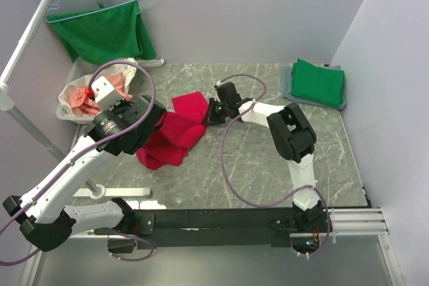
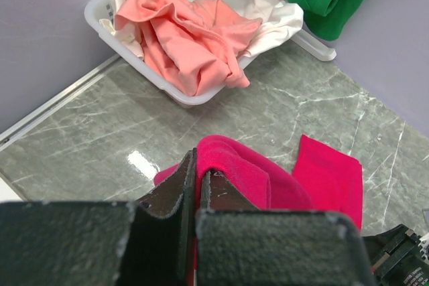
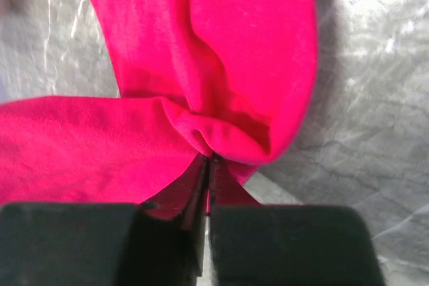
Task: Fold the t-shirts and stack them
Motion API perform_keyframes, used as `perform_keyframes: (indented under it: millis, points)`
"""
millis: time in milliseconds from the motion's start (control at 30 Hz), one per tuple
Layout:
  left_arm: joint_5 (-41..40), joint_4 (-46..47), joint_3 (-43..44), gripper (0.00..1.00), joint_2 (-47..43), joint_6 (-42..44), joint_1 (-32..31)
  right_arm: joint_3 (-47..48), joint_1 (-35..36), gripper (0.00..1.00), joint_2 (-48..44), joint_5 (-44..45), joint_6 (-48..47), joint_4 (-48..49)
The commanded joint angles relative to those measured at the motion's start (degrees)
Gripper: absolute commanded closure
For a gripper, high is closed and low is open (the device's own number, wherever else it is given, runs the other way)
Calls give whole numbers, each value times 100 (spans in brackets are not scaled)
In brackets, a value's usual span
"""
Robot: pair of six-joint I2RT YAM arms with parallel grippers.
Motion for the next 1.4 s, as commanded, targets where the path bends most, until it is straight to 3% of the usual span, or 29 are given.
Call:
perform_keyframes:
  millis: [0, 300, 567, 800, 1033, 1367]
  points:
    - [-202, -37, 111, 99, -46, -20, 27, 48, 27, 100, -160, 134, -89, -36]
    - [-422, 102, 471, 99, -107, 349, 45, -813, 18, 100, -1731, 1416, -405, -405]
    - [-99, 1611, 516, 99, -292, 1886, 45, -1043, -35, 100, -3894, 3032, -976, -1459]
    - [174, 2755, 980, 99, -406, 3073, 45, -885, -123, 100, -5485, 3904, -1372, -2092]
    - [780, 3715, 1394, 99, -907, 4224, 45, -902, -149, 100, -6803, 4063, -1469, -2550]
    - [1440, 3548, 1720, 99, -900, 4683, 45, -1165, -149, 100, -7868, 3940, -1232, -2841]
